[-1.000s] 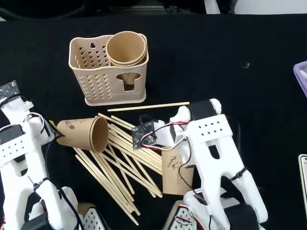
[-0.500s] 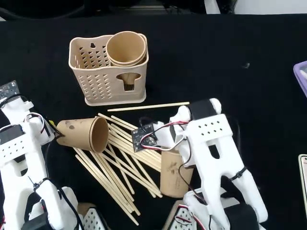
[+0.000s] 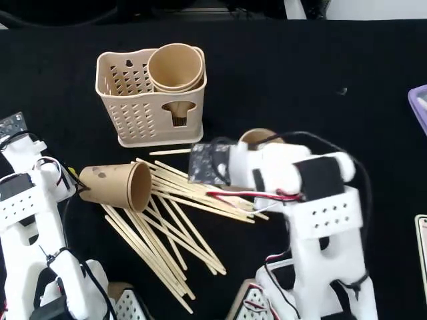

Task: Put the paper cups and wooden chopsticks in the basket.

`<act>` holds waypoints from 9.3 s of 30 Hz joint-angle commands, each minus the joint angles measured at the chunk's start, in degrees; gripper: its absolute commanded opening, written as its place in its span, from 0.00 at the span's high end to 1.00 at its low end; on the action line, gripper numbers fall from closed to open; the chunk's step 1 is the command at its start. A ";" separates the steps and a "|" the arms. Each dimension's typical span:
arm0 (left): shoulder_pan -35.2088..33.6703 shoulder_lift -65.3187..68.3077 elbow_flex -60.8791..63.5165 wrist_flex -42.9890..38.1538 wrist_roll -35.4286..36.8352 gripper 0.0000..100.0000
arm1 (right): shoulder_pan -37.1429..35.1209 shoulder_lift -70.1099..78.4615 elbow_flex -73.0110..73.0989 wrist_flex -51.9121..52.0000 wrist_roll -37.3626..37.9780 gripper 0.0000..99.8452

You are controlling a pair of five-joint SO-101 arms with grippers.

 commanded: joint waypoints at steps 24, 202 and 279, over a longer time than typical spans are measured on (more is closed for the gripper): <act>-0.40 -0.53 -0.75 -1.05 0.09 0.78 | 10.37 37.85 -4.79 -16.35 -22.07 0.99; -13.23 -0.53 -0.84 -9.67 3.34 0.78 | -36.75 14.02 16.66 -51.87 -76.13 0.78; -14.64 -0.97 2.68 -15.91 7.03 0.78 | -26.73 6.90 -33.54 -20.75 -24.44 0.99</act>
